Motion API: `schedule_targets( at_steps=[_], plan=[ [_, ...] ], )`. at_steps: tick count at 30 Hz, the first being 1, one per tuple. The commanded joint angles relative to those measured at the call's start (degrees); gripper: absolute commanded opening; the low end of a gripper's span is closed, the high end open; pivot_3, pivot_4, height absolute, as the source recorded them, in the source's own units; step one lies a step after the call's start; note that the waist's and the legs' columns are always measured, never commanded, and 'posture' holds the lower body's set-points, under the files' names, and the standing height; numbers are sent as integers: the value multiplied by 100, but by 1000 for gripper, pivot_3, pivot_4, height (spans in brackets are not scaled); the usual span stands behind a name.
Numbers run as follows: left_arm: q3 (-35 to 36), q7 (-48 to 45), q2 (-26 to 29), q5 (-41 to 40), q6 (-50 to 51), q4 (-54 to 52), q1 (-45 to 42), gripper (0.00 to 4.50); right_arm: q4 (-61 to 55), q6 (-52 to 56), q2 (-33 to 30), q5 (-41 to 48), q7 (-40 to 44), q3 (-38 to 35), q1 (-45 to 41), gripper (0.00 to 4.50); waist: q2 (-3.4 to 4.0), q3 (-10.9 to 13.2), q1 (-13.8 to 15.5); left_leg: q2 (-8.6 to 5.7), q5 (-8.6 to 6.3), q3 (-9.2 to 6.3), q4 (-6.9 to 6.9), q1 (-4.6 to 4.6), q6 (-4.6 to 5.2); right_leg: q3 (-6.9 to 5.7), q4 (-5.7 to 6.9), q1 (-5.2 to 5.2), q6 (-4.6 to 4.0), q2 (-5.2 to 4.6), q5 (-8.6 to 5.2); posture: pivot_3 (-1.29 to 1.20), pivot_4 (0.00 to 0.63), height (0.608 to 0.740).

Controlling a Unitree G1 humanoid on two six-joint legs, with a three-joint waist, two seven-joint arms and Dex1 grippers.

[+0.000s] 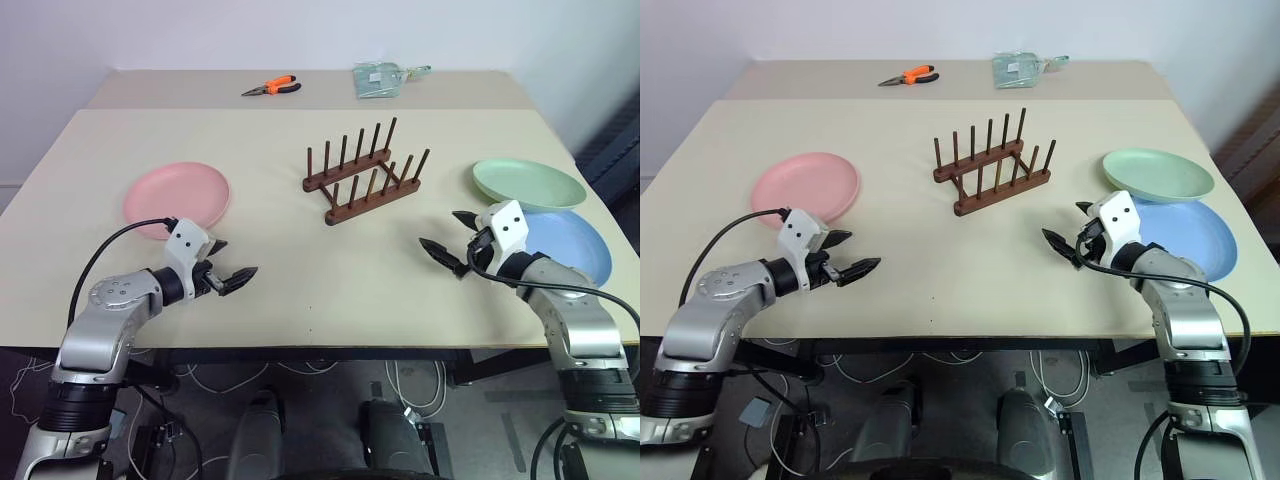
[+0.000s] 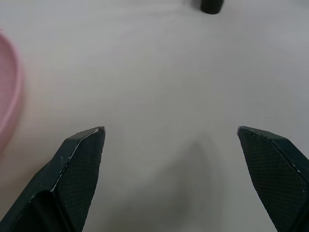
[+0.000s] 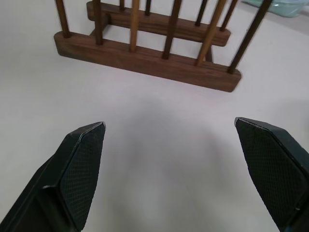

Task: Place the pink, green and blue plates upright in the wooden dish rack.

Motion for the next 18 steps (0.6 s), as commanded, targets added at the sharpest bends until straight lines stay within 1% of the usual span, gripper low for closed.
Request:
schedule_targets(
  at_steps=[1,3,5,8,9,10,12,15,18],
  plan=[
    [-90,24,-30,12,-141,-74,-188,4500,-417,181,73,155,-65,-48,84,4388,0,0,1,0,0,0,0,0,0,0,1,0,0,0,0,0,150,740],
    [-179,38,-136,-21,-112,35,-323,4500,-652,301,150,227,-72,-1,183,4388,0,0,12,0,0,0,1,0,0,0,0,2,0,0,0,0,150,740],
    [-367,21,-322,49,-245,379,-557,4500,-1004,454,362,192,-285,190,261,4388,0,0,19,0,0,0,1,0,0,0,0,3,0,0,0,0,150,740],
    [-903,153,-714,483,-532,1088,-1086,4500,-1628,767,532,109,-563,412,369,4388,0,-1,17,-1,0,-1,5,0,1,0,3,2,1,0,0,0,150,740],
    [-1123,227,-952,667,-679,1542,-1415,4500,-1834,862,581,151,-652,392,431,4388,0,-1,36,-2,1,-1,6,0,1,0,4,3,2,0,1,0,150,740],
    [-1232,240,-1086,777,-821,1910,-1646,4500,-1968,944,638,166,-745,406,449,4388,-1,-1,59,-2,1,-2,7,-1,1,0,3,4,2,0,1,0,150,740],
    [-1384,226,-1518,868,-1089,2772,-2198,4500,-2149,1020,700,136,-875,424,551,4388,-4,-1,113,-3,1,-1,12,-3,1,0,1,4,2,0,1,0,150,740],
    [-1682,297,-2152,1216,-1710,4095,-3052,4500,-2320,1053,741,79,-994,509,691,4388,-8,-2,154,-5,0,-2,13,-5,3,0,-2,5,2,0,1,0,150,740],
    [-1739,404,-2525,1462,-2138,5153,-3629,4500,-2343,1048,753,53,-1072,566,666,4388,-9,-1,132,-6,-2,-2,14,-8,5,0,-6,5,4,0,1,0,150,740]
  ],
)
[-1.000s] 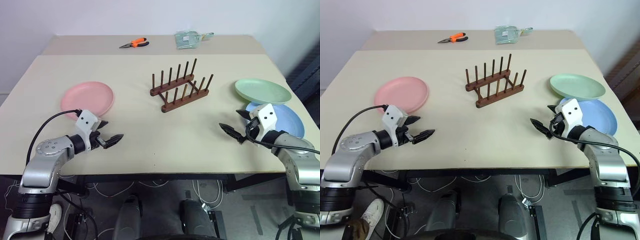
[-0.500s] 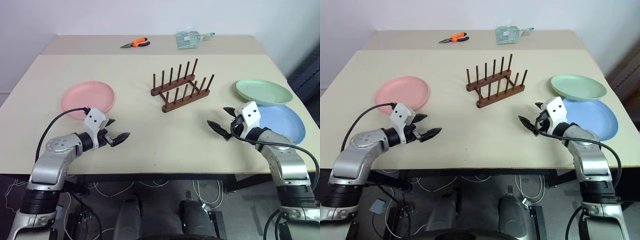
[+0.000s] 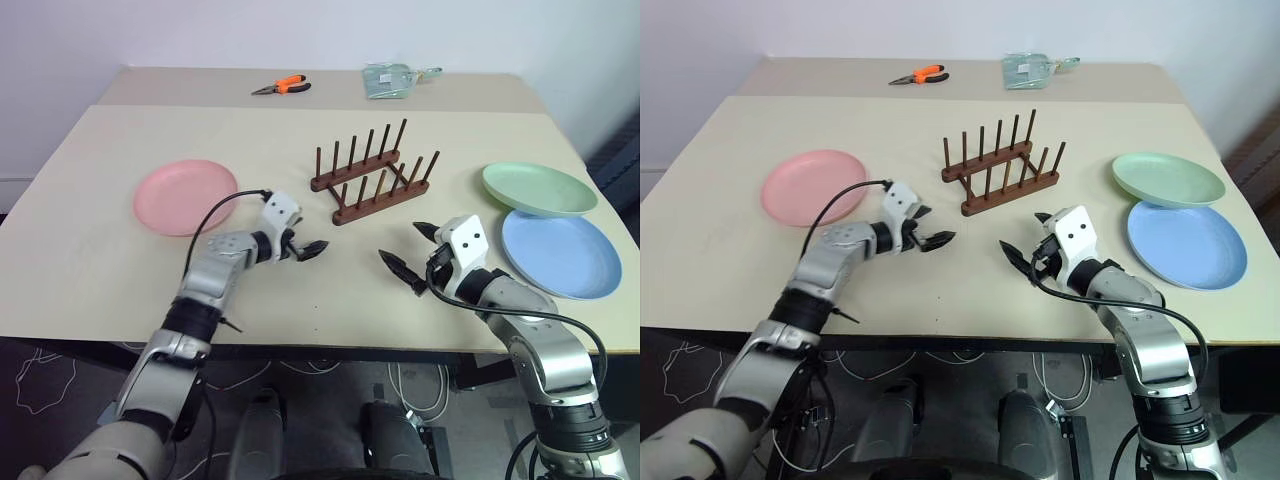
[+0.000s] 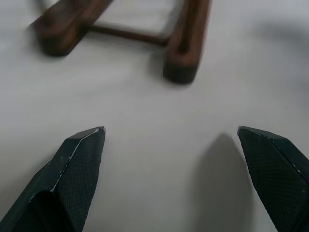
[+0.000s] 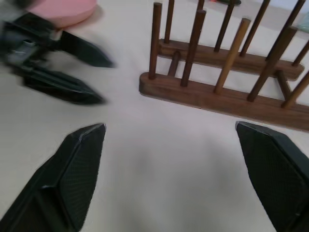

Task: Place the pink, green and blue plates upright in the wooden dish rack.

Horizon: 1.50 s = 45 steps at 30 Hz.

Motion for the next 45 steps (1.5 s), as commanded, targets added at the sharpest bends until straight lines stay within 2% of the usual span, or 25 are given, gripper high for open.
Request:
schedule_targets(
  at_steps=[1,5,6,8,11,14,16,21,25,31,34,37,38,40,41,42,45],
  plan=[
    [-153,231,-346,393,-629,1183,-630,4500,-211,-27,36,-51,-128,-11,-98,4388,0,0,-25,0,0,0,-2,1,0,0,1,-1,1,0,0,0,150,740],
    [11,370,-679,474,-996,2270,-1194,4500,-274,-7,103,-97,-263,73,-148,4388,0,0,-26,1,0,0,-2,2,0,0,5,-4,3,0,1,0,150,740],
    [29,351,-711,486,-1096,2407,-1245,4255,-310,-6,124,-113,-289,98,-120,4459,0,0,-25,1,0,0,-3,2,0,0,4,-4,3,0,1,0,150,740],
    [77,325,-766,482,-1270,2595,-1301,3658,-401,-7,166,-142,-343,143,-29,4500,0,0,-19,1,0,-1,-9,3,0,0,5,-5,5,0,1,0,150,740],
    [174,173,-816,458,-1465,2675,-1302,2116,-505,9,194,-169,-412,196,77,4500,0,0,-7,1,0,0,-10,2,-1,0,4,-4,18,0,6,0,150,740],
    [187,32,-863,497,-1628,2672,-1262,786,-608,26,171,-182,-442,218,225,4500,0,-1,2,0,0,0,-8,2,-1,0,3,-2,17,0,6,0,150,740],
    [151,-114,-863,563,-1807,2619,-1216,780,-643,42,99,-218,-432,227,299,4500,0,-1,-5,0,0,0,-8,3,-1,0,3,-1,10,0,3,0,150,740],
    [-64,-1277,-615,544,-2278,1984,-905,780,-788,231,-285,-72,-126,3,562,4500,1,-1,0,0,0,0,-10,1,-1,0,3,-3,6,0,0,0,150,740],
    [-252,-2434,-128,500,-2240,1349,-671,780,-966,397,-724,171,260,-306,907,4500,1,-1,-14,1,0,0,-10,2,-1,0,4,-3,3,0,-1,0,150,740],
    [-276,-3011,250,493,-2061,1281,-693,780,-1079,504,-937,297,435,-524,1195,4500,1,-1,-20,3,0,0,-6,3,-1,0,5,-2,-2,0,-2,0,150,740],
    [-306,-3079,323,571,-2137,1298,-666,2219,-1076,476,-944,242,417,-490,1238,4500,1,-1,-14,2,0,0,-7,1,0,0,3,-2,-2,0,-3,0,150,740],
    [-451,-2672,468,963,-2251,1413,-648,3761,-1070,484,-911,224,361,-449,1211,4500,0,-1,-14,3,0,-1,-5,1,0,0,3,-1,-2,0,-3,0,150,740],
    [-507,-2516,569,1117,-2167,1435,-630,4259,-1059,479,-902,202,334,-436,1206,4255,0,-1,-15,3,0,-1,-4,2,0,0,3,0,-2,0,-2,0,150,740],
    [-555,-2354,791,1276,-2046,1337,-522,4278,-1003,505,-898,117,228,-418,1200,3705,1,-2,-34,3,0,-2,-5,5,0,0,5,1,-2,0,-3,0,150,740],
    [-534,-2451,898,1220,-1883,1193,-429,4278,-951,536,-904,62,166,-407,1190,3263,1,-3,-56,3,0,-2,-5,9,0,0,5,3,-2,0,-2,0,150,740],
    [-466,-2584,1030,1083,-1733,885,-261,4022,-889,518,-923,-38,109,-378,1183,2740,3,-5,-84,4,0,-2,-5,13,0,0,7,5,-2,0,-2,0,150,740],
    [-191,-2963,1509,450,-495,-848,629,2789,-658,491,-892,-302,-107,-320,1120,1233,7,-8,-235,8,0,0,-11,23,0,0,12,8,-3,0,-2,0,150,740]
  ],
)
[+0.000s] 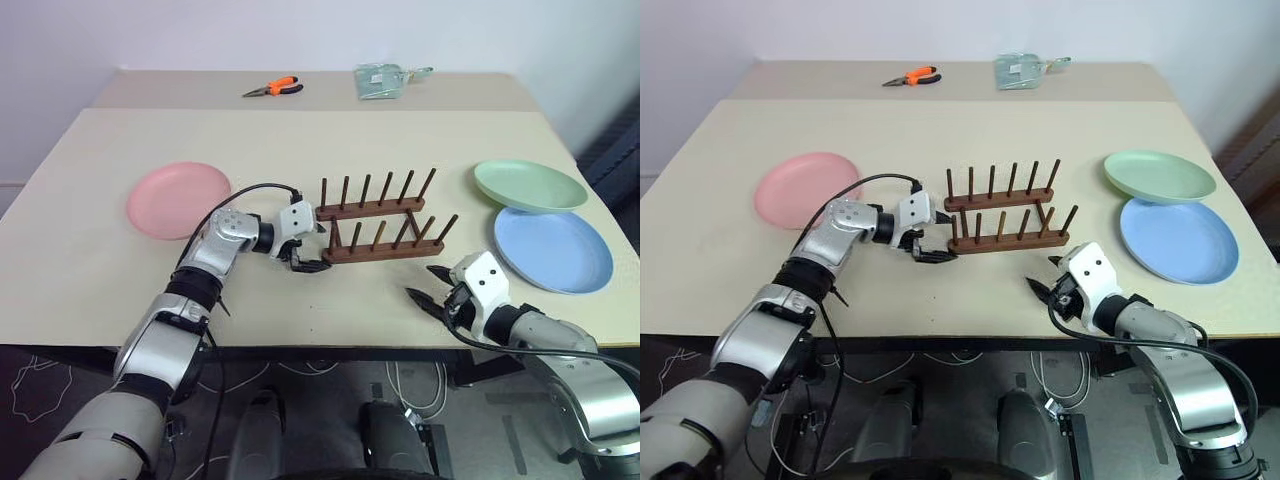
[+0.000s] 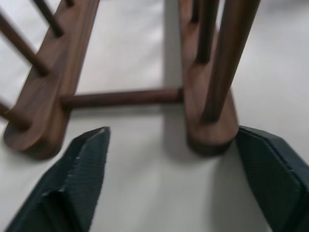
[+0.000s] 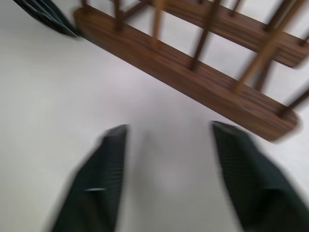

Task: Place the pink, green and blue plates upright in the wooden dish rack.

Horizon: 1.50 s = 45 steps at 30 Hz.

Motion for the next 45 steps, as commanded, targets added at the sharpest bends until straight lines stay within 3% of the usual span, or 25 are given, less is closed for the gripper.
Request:
schedule_targets(
  at_steps=[1,2,3,5,9,17,23,30,33,39,40,41,45],
  plan=[
    [180,-257,576,-380,1392,-1648,1025,2281,155,-60,19,-264,-227,-10,-75,703,0,0,-79,2,0,0,-5,3,0,0,1,0,0,0,0,0,150,740],
    [153,-231,658,-414,1623,-2016,1235,1763,182,-65,37,-272,-229,-1,-92,178,0,0,-91,2,0,0,-7,3,0,0,5,0,0,0,-1,0,150,740],
    [90,-209,708,-455,1860,-2399,1457,1229,242,-85,46,-327,-251,40,-126,0,0,0,-82,2,0,-1,-7,4,0,0,8,1,0,0,-1,0,150,740],
    [-10,-144,715,-599,2297,-3025,1795,264,379,-96,76,-482,-351,124,-202,0,1,-2,-60,1,0,-1,-2,5,0,0,7,6,-2,0,-2,0,150,740],
    [-140,602,183,-537,2510,-3587,2081,264,958,-170,199,-886,-653,349,-568,0,-3,-5,66,0,0,-1,8,11,0,0,-4,19,-10,-1,-4,0,150,740],
    [187,3072,-959,122,2783,-2465,1621,264,2424,-374,751,-1477,-1277,740,-1705,0,-21,-16,160,-5,-2,-2,31,17,4,1,-9,42,-16,0,2,0,150,740],
    [252,3773,-1223,116,2465,-1642,1217,264,3264,-720,1011,-1780,-1547,809,-2325,0,-22,-19,101,-4,1,-2,23,48,7,0,-3,57,-19,0,6,0,150,740],
    [239,3960,-1286,70,2231,-1257,992,264,3352,-831,1129,-1757,-1467,772,-2406,0,-22,-19,31,-5,1,-1,12,74,6,1,-5,79,-16,0,3,0,150,740],
    [195,3852,-1167,73,2197,-1373,1077,198,3091,-783,1116,-1563,-1292,648,-2252,803,-22,-20,25,-5,0,-1,10,75,6,0,-6,80,-16,0,3,0,150,740],
    [450,3427,-736,-290,2347,-2331,1497,198,2142,-870,1031,-1327,-982,454,-1948,3748,-20,-19,-22,-3,0,0,-11,75,5,1,-5,68,-9,0,-2,0,150,740],
    [738,3408,-679,-527,2434,-2512,1505,459,1898,-904,988,-1292,-872,486,-1869,4265,-20,-18,-15,-3,0,2,-13,73,5,1,-5,63,-9,0,-2,0,150,740],
    [1008,3409,-627,-745,2501,-2664,1494,763,1684,-928,943,-1278,-776,527,-1794,4500,-21,-16,-8,-3,0,2,-15,70,5,2,-5,60,-8,0,-3,0,150,740],
    [1912,4063,-261,-875,2488,-2606,1085,2512,1140,-933,741,-1376,-424,797,-1550,4500,-27,-11,28,-3,2,1,-9,42,3,1,-3,35,-8,0,-3,0,150,740]
  ],
)
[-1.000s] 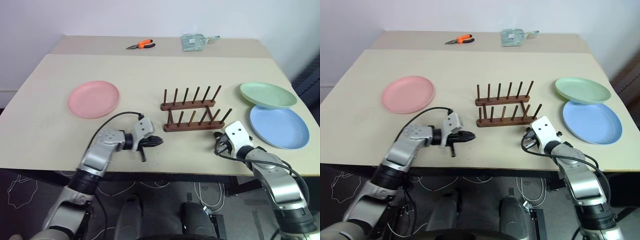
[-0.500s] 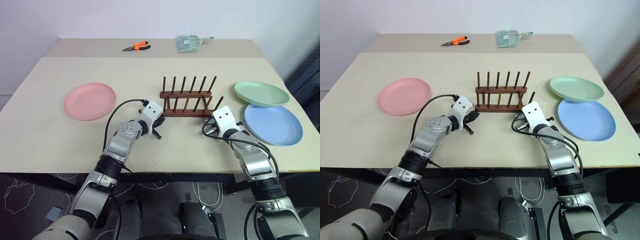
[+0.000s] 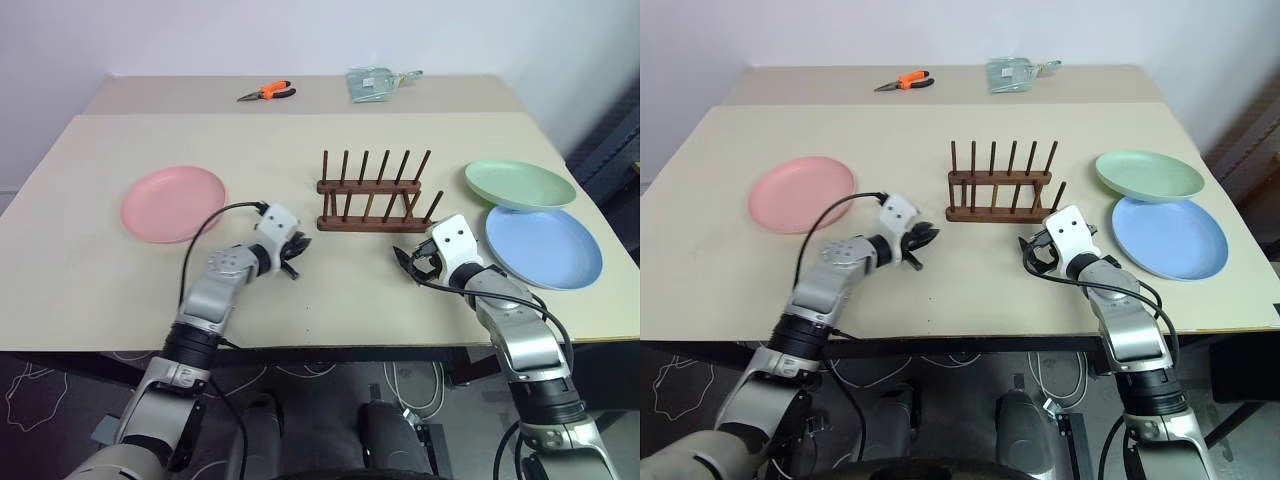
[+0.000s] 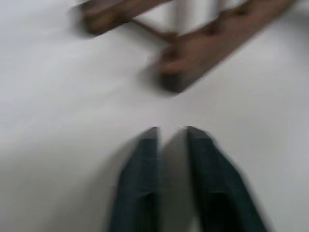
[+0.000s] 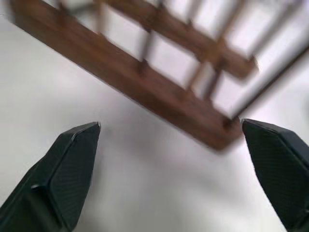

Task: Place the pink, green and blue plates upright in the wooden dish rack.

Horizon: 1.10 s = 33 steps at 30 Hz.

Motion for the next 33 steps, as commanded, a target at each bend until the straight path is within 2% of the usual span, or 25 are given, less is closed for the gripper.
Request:
schedule_targets(
  at_steps=[1,3,6,8,15,19,22,28,29,33],
  plan=[
    [897,757,383,-49,-102,37,-564,3091,-511,-113,-193,-2,317,181,122,4500,-10,4,19,0,0,0,1,-4,0,0,-1,-1,0,0,0,0,150,740],
    [1172,1160,531,4,-46,258,-767,4046,-545,-133,-219,5,392,222,143,4500,-11,5,33,-1,0,0,3,-6,0,0,-5,0,0,0,0,0,150,740],
    [1751,2497,1012,444,418,776,-1066,4046,-468,-153,-169,-1,414,241,56,4500,-11,5,22,-3,0,1,2,-10,-1,0,-12,1,0,0,0,0,150,740],
    [2021,2947,1132,482,722,820,-1028,4046,-418,-177,-166,-4,435,246,9,4500,-11,5,-16,-2,0,1,-2,-9,-1,0,-9,-6,2,0,0,0,150,740],
    [3205,3550,541,-371,2425,154,-650,4046,-265,-309,-189,-28,493,245,-51,4500,-29,7,67,-3,0,0,-3,-16,-3,-1,-4,-6,10,0,-3,0,150,740],
    [3716,3948,196,-676,2892,-27,-639,4046,-214,-378,-195,-95,486,279,-63,4500,-34,7,58,-3,0,-1,-2,-16,-4,-1,-2,-7,9,0,-2,0,150,740],
    [3865,3965,24,-927,3023,-5,-750,3238,-212,-417,-174,-152,435,271,-90,4500,-33,7,32,-3,0,-1,-2,-15,-5,-1,-2,-7,10,0,-2,0,150,740],
    [4219,4069,-165,-1293,2693,263,-1070,225,-378,-228,-212,50,540,71,-146,4500,-35,7,83,-4,0,-1,1,-16,-5,-1,-5,-6,8,0,-2,0,150,740],
    [4227,4001,-174,-1370,2544,289,-1103,41,-436,-226,-222,53,532,43,-168,4500,-34,7,86,-4,0,-1,0,-16,-5,-1,-5,-6,8,0,-3,0,150,740],
    [3895,3169,-292,-1872,1716,-190,-1359,41,-780,-457,-394,-198,584,172,-456,4500,-36,8,117,-4,2,0,0,-21,-9,-1,-5,-12,7,0,-1,0,150,740]
  ],
)
